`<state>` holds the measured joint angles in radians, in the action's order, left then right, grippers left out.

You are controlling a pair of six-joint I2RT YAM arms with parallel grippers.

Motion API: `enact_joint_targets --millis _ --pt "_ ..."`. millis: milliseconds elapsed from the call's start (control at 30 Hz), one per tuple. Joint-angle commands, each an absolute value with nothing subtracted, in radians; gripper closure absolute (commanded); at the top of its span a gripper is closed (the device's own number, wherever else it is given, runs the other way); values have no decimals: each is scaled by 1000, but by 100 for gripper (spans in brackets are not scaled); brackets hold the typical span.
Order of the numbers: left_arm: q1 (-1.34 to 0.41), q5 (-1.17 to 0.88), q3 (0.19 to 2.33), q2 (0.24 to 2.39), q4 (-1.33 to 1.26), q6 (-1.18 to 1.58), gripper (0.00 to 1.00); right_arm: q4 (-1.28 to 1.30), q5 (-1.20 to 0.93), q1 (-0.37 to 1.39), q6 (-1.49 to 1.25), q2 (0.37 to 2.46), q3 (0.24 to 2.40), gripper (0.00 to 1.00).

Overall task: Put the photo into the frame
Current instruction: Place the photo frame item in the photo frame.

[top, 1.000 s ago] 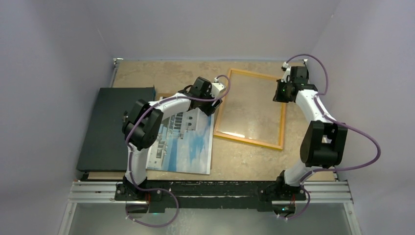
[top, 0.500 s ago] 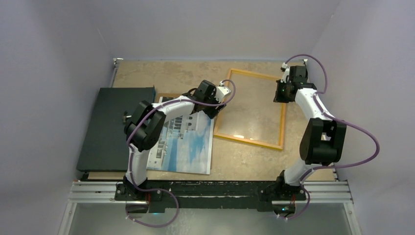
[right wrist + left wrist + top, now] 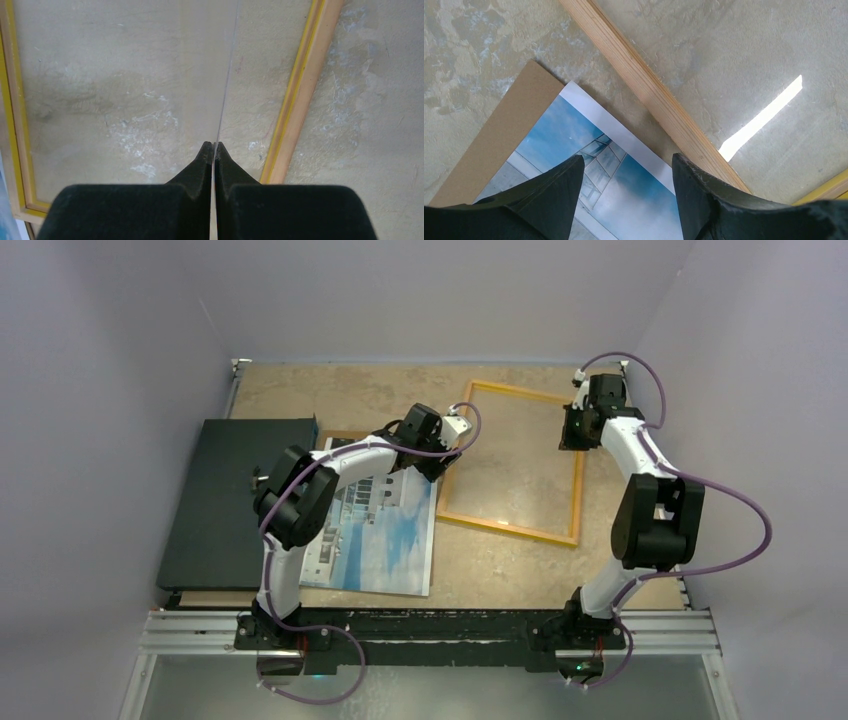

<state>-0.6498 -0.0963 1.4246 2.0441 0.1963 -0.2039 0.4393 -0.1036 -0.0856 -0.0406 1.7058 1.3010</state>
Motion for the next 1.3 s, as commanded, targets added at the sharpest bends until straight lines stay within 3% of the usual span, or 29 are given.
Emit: enact_joint_targets --millis 0,933,1267 --pt "-657 -78 1446 2052 173 -228 38 428 -132 -83 -3 1658 1305 100" --pt "-670 -77 1451 2072 187 -231 44 419 -286 -81 -52 1567 1324 100" --pt "-670 -82 1435 2067 187 -244 47 363 -220 -80 -122 1583 1235 100"
